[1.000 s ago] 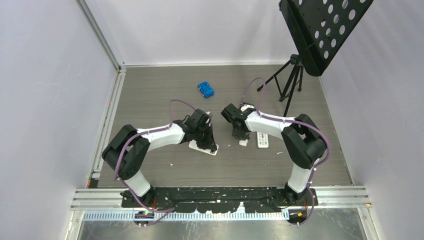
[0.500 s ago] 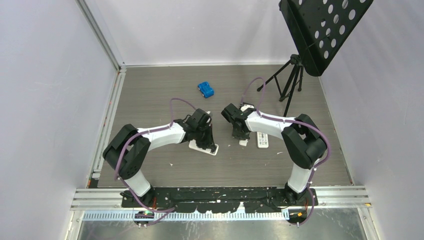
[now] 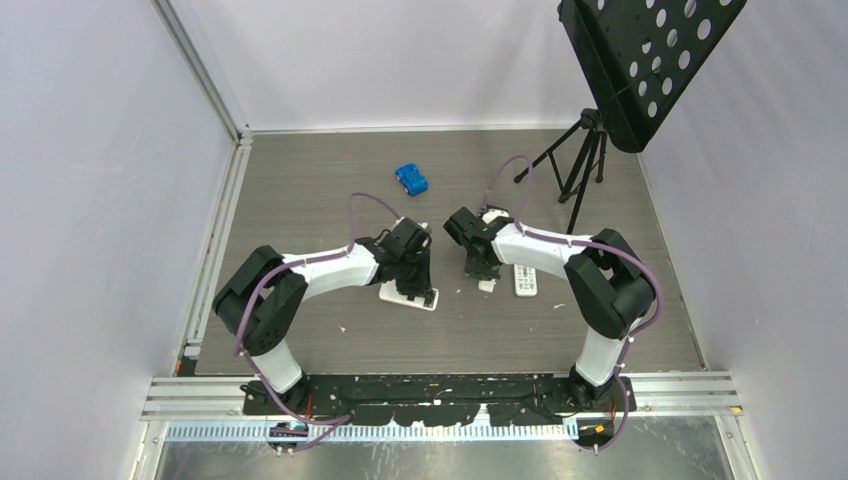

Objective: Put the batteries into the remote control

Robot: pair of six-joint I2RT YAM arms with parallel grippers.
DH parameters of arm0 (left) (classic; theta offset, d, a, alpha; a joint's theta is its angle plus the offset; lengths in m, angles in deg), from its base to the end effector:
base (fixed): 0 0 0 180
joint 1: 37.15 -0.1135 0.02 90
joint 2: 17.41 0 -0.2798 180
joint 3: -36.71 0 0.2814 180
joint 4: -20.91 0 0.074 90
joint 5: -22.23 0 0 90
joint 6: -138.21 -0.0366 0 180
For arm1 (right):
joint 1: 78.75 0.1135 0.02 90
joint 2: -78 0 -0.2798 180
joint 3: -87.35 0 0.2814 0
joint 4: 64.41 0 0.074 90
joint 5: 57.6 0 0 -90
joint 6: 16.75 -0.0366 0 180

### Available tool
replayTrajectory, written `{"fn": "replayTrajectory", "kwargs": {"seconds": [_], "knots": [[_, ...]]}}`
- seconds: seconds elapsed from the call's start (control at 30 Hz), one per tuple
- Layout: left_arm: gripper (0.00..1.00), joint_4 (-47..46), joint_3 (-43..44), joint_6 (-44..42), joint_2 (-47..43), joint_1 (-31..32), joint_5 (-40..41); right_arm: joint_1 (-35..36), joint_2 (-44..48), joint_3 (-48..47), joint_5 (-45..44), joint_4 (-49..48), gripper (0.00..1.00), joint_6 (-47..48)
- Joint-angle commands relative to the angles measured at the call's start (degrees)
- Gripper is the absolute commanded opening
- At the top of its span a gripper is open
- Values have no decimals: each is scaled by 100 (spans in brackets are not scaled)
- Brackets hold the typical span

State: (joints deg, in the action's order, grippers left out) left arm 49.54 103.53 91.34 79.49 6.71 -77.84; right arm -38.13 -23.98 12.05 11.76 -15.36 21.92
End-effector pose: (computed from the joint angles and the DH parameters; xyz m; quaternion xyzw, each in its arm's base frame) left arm 0.2510 -0.2501 0.1562 0.0298 0.9591 -0.2462 0.1367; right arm 0.2788 0.2221 0.1559 0.1133 0.9699 -0.0357 0.2127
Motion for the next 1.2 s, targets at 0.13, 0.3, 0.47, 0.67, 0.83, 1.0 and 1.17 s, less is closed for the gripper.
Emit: {"fn": "replayTrajectory", "kwargs": {"seconds": [0.13,0.3,0.47,0.67,0.83,1.0,1.17], "knots": [[0,753,339,-121,351,389,838,-19,-126,300,227,-448,3,-170],[0,950,430,-52,341,492,956,-19,-49,414,231,-589,0,-210],[0,874,455,-55,-130,489,901,-19,420,740,224,-1032,0,-228],[12,668,576,14,-780,295,500,-19,1439,1185,259,-1610,0,-216],[30,490,534,62,-1241,-64,177,-19,2236,1407,310,-1722,0,-284],[61,-538,-174,511,-1827,-694,-736,-19,3167,1798,794,-2319,0,-474],[86,-1944,-990,1228,-2461,-1354,-1782,-19,4287,2226,1292,-3328,0,-812]]}}
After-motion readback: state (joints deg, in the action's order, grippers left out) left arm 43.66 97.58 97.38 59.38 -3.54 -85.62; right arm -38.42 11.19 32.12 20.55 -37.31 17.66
